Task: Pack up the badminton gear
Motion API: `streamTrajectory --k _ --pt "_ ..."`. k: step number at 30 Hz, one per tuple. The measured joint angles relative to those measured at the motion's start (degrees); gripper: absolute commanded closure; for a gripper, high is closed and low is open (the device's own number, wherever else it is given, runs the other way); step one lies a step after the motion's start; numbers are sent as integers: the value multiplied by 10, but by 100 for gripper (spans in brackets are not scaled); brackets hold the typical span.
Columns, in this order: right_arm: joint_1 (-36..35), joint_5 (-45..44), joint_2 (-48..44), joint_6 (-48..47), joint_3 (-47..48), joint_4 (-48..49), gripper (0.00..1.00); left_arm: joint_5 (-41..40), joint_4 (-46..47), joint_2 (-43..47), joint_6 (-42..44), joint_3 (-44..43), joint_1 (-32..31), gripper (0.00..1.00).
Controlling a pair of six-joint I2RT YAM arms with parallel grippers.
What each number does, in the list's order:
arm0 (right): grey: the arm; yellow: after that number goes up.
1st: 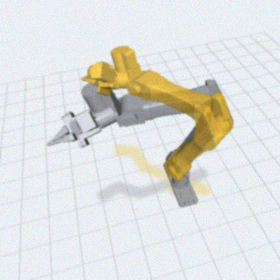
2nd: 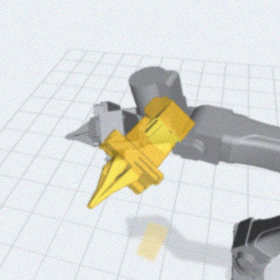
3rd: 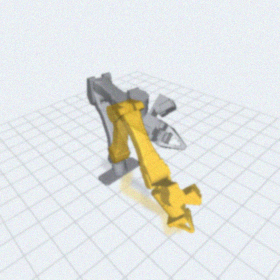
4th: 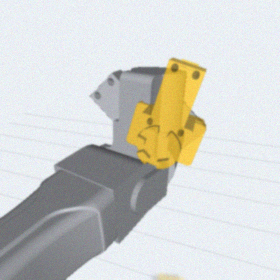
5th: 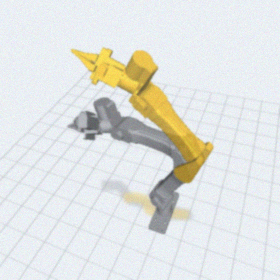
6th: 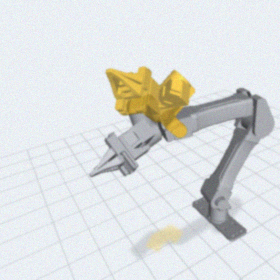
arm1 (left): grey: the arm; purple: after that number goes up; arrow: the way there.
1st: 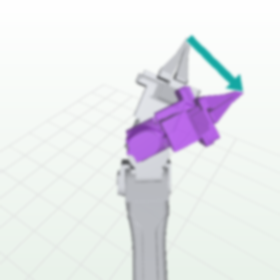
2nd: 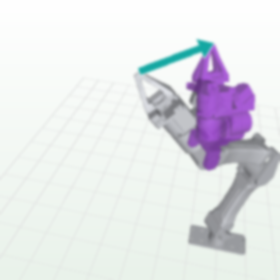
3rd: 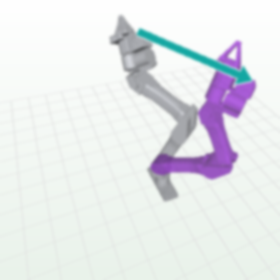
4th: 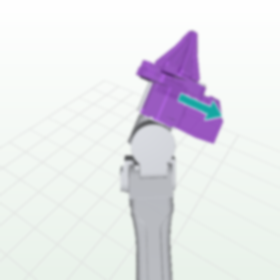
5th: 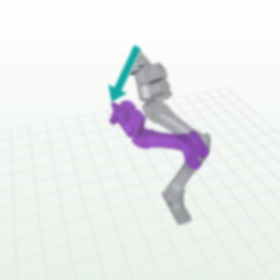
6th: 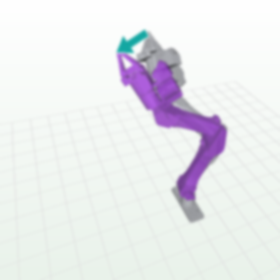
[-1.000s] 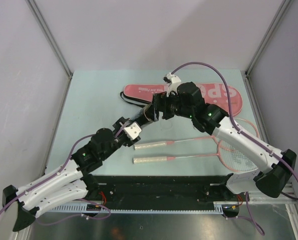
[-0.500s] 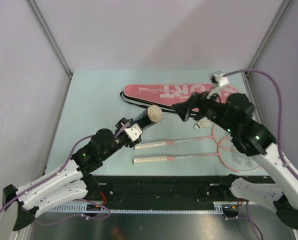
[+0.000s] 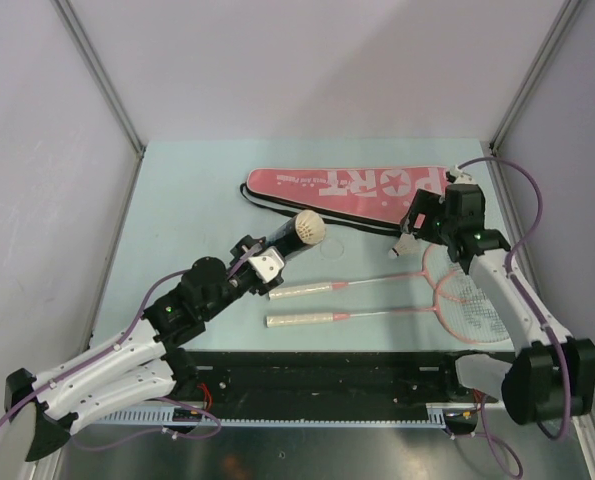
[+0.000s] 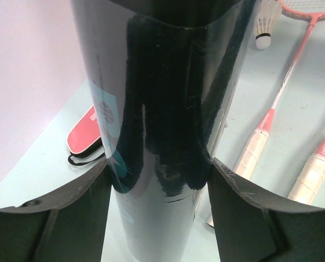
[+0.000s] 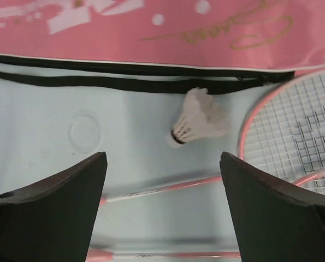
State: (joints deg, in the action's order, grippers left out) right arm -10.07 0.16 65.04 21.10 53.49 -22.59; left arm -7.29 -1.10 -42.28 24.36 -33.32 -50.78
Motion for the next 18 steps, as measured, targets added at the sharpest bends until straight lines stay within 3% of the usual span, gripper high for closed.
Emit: streamTrajectory --k 9,16,18 --pt "83 64 133 -24 -5 71 32 1 1 -2 -2 0 -1 84" --pt "90 117 226 -46 -5 98 48 2 1 -2 -4 0 -1 85" --pt "90 129 244 -49 -5 106 57 2 1 -3 -4 0 -1 85"
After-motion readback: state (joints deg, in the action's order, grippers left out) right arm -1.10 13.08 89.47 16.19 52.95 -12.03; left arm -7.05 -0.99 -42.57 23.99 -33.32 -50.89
